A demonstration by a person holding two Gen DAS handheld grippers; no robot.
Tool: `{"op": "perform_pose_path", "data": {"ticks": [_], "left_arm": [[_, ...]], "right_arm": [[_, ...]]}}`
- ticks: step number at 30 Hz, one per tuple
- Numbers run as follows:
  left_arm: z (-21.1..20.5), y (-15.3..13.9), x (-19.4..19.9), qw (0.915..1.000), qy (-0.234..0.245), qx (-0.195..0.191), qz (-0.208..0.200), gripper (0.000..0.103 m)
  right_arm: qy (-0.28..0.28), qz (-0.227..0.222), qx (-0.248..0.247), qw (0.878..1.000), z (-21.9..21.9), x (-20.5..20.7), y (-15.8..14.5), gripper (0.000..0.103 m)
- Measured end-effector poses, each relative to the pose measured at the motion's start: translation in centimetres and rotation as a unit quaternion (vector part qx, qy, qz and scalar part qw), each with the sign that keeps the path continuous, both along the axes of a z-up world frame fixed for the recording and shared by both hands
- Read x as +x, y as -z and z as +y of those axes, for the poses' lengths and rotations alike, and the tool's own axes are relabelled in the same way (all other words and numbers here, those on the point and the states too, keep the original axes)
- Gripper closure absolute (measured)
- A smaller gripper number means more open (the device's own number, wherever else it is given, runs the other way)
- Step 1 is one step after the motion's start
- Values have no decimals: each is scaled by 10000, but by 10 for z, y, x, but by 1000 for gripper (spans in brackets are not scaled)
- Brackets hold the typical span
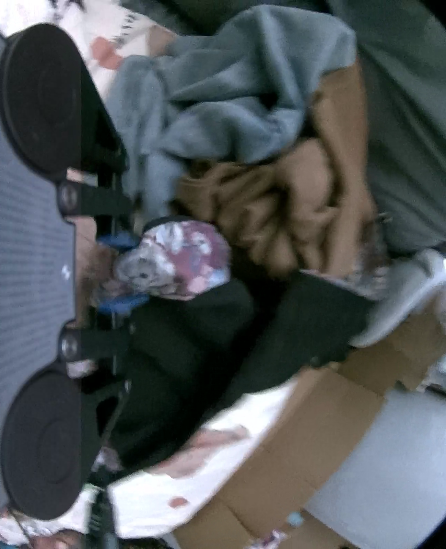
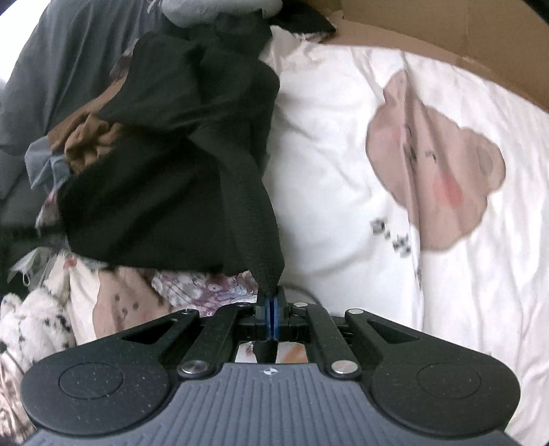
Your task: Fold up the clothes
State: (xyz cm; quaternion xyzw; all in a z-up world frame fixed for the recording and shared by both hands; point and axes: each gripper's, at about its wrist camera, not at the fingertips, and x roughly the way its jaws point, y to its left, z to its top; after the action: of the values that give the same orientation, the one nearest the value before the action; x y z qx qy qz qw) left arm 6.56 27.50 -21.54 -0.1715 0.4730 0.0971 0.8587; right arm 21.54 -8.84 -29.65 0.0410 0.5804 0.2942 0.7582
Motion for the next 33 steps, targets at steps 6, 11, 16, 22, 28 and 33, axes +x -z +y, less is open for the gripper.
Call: {"op": "perform_pose_path", "data": {"ticks": [6,11,16,22,28,33], "left_arm": [[-13,-15,29,9993,104,162,-324,39],[-23,-14,56,9986,162,298,-400,38],[-30,-19,84,9968,230,531,-554,33],[-37,-18,119,9939,424,642,-792,19],[-44,27,147,9964,414,477,-562,19],[-55,61,155,9963,584,297,-556,19]], "right_arm": [[128,125,139,9997,-14,-20,6,103],[410,146,134,9990,-36,-35,14,103],[820,154,155,9964,-65,-44,27,103],[866,443,354,9946,-73,-74,50,103],[949,589,583,9920,-76,-88,54,100],[996,441,736,9913,-82,-86,44,82]]}}
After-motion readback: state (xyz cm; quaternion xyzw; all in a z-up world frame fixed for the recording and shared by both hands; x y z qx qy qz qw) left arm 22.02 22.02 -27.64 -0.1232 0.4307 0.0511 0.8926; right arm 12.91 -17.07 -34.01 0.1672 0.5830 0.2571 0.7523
